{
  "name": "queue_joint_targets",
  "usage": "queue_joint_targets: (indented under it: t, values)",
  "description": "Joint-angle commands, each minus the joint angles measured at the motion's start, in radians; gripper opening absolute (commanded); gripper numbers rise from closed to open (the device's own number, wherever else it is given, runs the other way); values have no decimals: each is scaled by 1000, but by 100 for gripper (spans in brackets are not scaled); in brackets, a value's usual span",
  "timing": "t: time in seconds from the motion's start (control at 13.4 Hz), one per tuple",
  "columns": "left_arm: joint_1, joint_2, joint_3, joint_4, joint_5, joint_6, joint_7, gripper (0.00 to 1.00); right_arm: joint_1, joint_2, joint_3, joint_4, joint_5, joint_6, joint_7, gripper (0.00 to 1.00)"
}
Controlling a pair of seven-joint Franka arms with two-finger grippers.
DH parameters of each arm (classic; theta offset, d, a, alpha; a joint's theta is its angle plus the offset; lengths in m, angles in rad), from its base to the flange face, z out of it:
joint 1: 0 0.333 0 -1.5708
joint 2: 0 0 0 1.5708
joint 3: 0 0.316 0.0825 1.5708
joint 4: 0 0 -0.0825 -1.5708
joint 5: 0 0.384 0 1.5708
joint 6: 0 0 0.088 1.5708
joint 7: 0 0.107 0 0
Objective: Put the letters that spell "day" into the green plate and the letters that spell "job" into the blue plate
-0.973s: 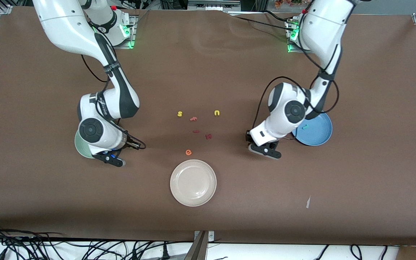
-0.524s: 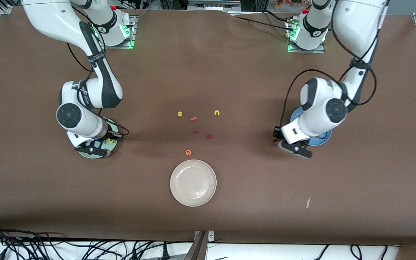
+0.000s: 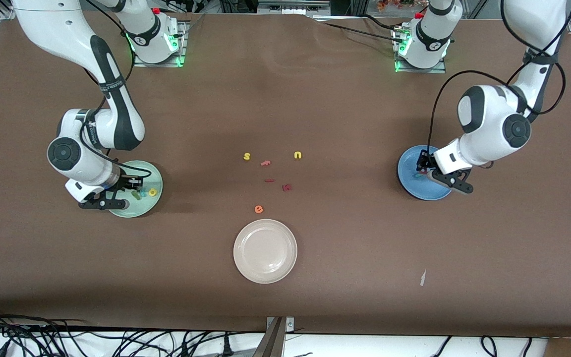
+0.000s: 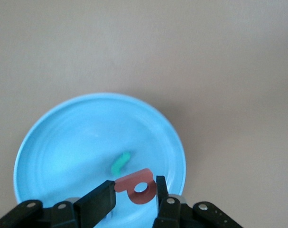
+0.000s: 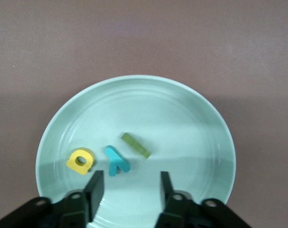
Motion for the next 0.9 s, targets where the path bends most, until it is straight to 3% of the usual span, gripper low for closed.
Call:
queue_joint_targets:
  t: [0.0, 0.07, 0.15, 0.3, 0.82]
  values:
    - [62, -80, -17, -61, 31, -48, 54, 53, 9, -35, 13, 60, 8, -139, 8, 100]
    - [74, -80, -17, -61, 31, -49, 77, 73, 9, -35, 28, 115, 8, -232, 27, 100]
    - [83, -80, -17, -61, 31, -49, 78, 87, 9, -38, 40, 172, 8, -332, 59, 100]
    - [88, -92, -17, -61, 31, -49, 78, 100, 14, -38, 56, 282, 8, -521, 105, 100]
    - [122, -162, -19, -61, 28, -47, 66, 100, 20, -47, 71, 513, 10, -857, 162, 100]
